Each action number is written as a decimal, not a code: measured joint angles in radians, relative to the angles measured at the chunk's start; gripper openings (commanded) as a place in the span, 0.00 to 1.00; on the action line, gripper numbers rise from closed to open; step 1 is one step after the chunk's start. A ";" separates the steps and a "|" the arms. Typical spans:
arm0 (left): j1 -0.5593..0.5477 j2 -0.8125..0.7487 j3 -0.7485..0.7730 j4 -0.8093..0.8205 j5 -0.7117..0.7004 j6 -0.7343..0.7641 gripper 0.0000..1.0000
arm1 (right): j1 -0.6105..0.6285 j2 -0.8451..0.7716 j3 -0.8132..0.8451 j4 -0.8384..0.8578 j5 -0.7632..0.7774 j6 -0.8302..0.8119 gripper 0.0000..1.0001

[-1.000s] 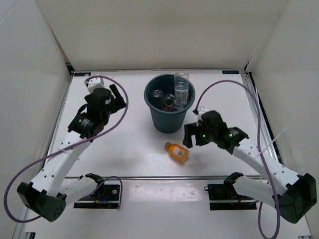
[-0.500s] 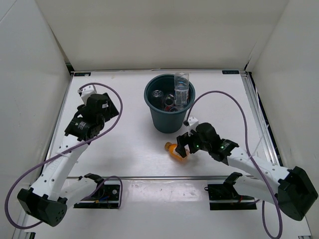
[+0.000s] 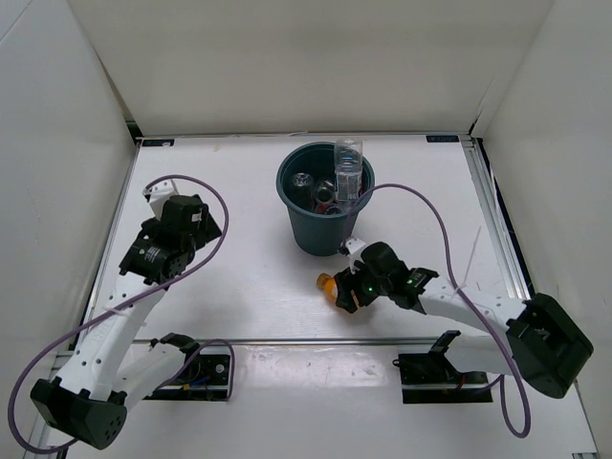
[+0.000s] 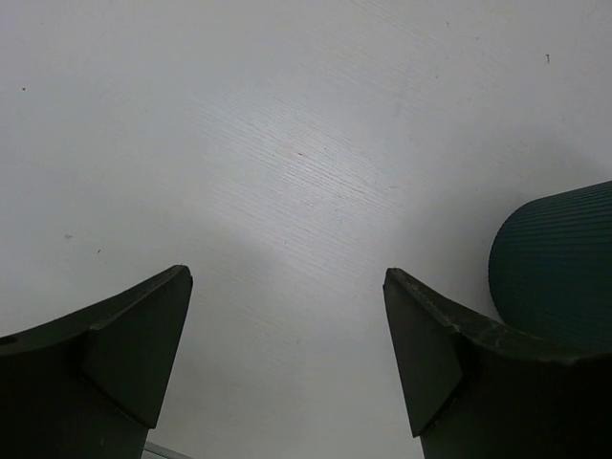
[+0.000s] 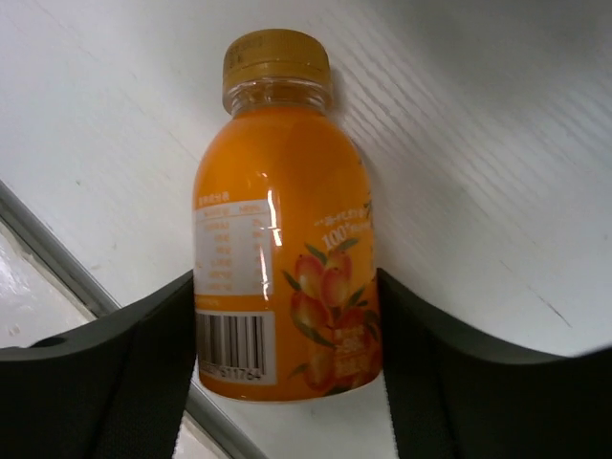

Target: Put the plastic bottles in the bin

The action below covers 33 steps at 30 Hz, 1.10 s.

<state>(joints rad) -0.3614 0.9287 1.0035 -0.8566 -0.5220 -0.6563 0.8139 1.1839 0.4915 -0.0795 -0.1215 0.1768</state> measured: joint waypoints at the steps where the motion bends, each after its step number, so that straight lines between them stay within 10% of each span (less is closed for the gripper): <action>1: 0.000 -0.008 -0.006 0.000 -0.003 -0.007 0.93 | 0.000 -0.009 0.000 -0.018 0.003 0.001 0.63; 9: 0.000 -0.039 -0.064 -0.004 -0.023 -0.070 0.94 | 0.018 -0.192 0.086 -0.280 0.041 0.068 0.25; 23: 0.000 -0.062 -0.100 -0.005 -0.048 -0.123 0.96 | 0.110 -0.232 0.825 -0.631 0.339 0.038 0.10; 28: 0.000 -0.036 -0.100 0.006 -0.055 -0.114 0.97 | 0.031 0.053 1.050 -0.588 0.377 -0.056 0.18; 33: 0.000 0.021 -0.100 0.018 -0.058 -0.095 0.98 | -0.024 0.321 1.119 -0.562 0.325 -0.106 0.53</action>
<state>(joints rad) -0.3614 0.9493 0.9039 -0.8391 -0.5804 -0.7513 0.7895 1.5047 1.6104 -0.6415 0.2039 0.0708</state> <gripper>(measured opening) 0.972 0.686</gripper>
